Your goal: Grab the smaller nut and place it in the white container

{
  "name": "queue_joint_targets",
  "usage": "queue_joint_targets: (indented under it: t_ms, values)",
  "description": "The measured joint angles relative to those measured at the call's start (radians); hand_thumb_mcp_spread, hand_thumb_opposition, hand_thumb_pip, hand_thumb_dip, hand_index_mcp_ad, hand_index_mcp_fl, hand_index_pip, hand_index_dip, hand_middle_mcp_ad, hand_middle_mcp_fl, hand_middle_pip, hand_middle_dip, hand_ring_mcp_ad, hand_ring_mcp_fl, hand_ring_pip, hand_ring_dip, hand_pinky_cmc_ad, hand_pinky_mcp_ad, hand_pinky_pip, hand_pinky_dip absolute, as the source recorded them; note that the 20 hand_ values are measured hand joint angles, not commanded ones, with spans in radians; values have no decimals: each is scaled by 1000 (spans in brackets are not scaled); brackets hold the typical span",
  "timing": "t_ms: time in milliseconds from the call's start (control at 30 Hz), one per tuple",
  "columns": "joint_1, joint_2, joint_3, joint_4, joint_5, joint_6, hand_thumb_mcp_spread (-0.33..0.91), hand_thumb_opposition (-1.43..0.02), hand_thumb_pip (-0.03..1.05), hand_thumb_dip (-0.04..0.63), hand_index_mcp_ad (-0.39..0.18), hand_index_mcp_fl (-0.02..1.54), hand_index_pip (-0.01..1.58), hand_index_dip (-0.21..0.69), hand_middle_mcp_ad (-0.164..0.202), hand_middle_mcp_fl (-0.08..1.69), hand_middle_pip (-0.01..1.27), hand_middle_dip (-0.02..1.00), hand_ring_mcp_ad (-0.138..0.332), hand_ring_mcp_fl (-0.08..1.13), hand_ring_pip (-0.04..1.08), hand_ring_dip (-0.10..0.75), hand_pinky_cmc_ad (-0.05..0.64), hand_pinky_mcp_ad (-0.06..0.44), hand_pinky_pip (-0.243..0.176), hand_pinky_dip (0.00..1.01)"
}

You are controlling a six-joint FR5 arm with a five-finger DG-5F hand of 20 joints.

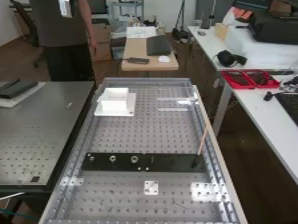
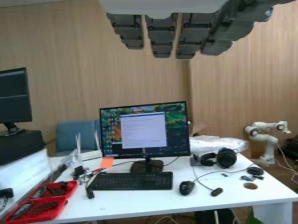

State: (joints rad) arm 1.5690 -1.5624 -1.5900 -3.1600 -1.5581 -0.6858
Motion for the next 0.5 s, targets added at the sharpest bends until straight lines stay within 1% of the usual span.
queue_joint_targets:
  t_ms: [33, 67, 100, 133, 167, 200, 233, 267, 333, 367, 400, 433, 467, 500]
  values:
    - [-1, 0, 0, 1, -1, 1, -2, 12, 7, 5, 7, -10, -5, -12, 59, 7, 7, 21, 73, 16, 12, 12, 51, 49, -10, 16]
    - [-1, 0, 0, 1, -1, 1, 0, 9, 7, 3, 10, -10, -5, -12, 56, 7, 10, 21, 61, 16, 14, 12, 42, 40, -10, 16]
    - [-1, 0, 0, 2, -1, 1, 7, -19, 17, 0, 12, -10, -5, -12, 51, 7, 12, 21, 61, 16, 17, 14, 38, 44, -10, 23]
    - [-1, 0, -1, 2, -1, 1, 52, -70, 79, 0, 12, -10, -5, -9, 49, 12, 24, 24, 59, 16, 28, 12, 42, 44, -10, 38]
    - [-1, 0, -1, 3, -1, 1, 155, -176, 215, 21, 12, -9, 3, -12, 49, 3, 40, 21, 66, 16, 40, 12, 51, 49, -12, 77]
    - [-1, 1, -2, 4, -1, 1, 211, -239, 258, 24, 12, -9, 10, -12, 51, 9, 58, 33, 65, 16, 59, 12, 63, 66, -12, 124]
    - [-1, 1, -2, 4, -1, 1, 218, -309, 258, 37, 9, -9, 21, -12, 49, 10, 72, 40, 61, 17, 61, 12, 82, 89, -12, 171]
    - [0, 2, -4, 5, -1, 2, 234, -405, 248, 35, 9, -5, 37, -9, 49, 7, 75, 58, 75, 19, 75, 12, 124, 113, -26, 218]
    - [1, 4, -6, 7, 3, 1, 278, -508, 251, 37, 9, -10, 37, -9, 51, 12, 91, 73, 110, 16, 87, 12, 173, 145, -30, 260]
    - [2, 5, -7, 7, 4, 2, 274, -541, 250, 37, 9, -7, 44, -12, 51, 5, 94, 80, 122, 21, 87, 12, 195, 178, -26, 290]
    - [2, 5, -8, 8, 5, 2, 276, -574, 248, 31, 9, -5, 51, -12, 51, 12, 103, 77, 138, 16, 93, 12, 216, 195, -28, 309]
    - [2, 5, -9, 9, 7, 2, 274, -590, 248, 31, 9, -5, 51, -9, 52, 10, 106, 80, 155, 19, 108, 12, 232, 199, -31, 316]
    - [3, 6, -11, 10, 9, 1, 274, -602, 248, 31, 9, -5, 52, -12, 51, 5, 113, 94, 161, 23, 106, 14, 255, 216, -44, 339]
    - [3, 7, -13, 10, 9, 1, 281, -621, 248, 31, 9, -9, 52, -12, 52, 5, 117, 94, 171, 19, 110, 14, 262, 215, -49, 353]
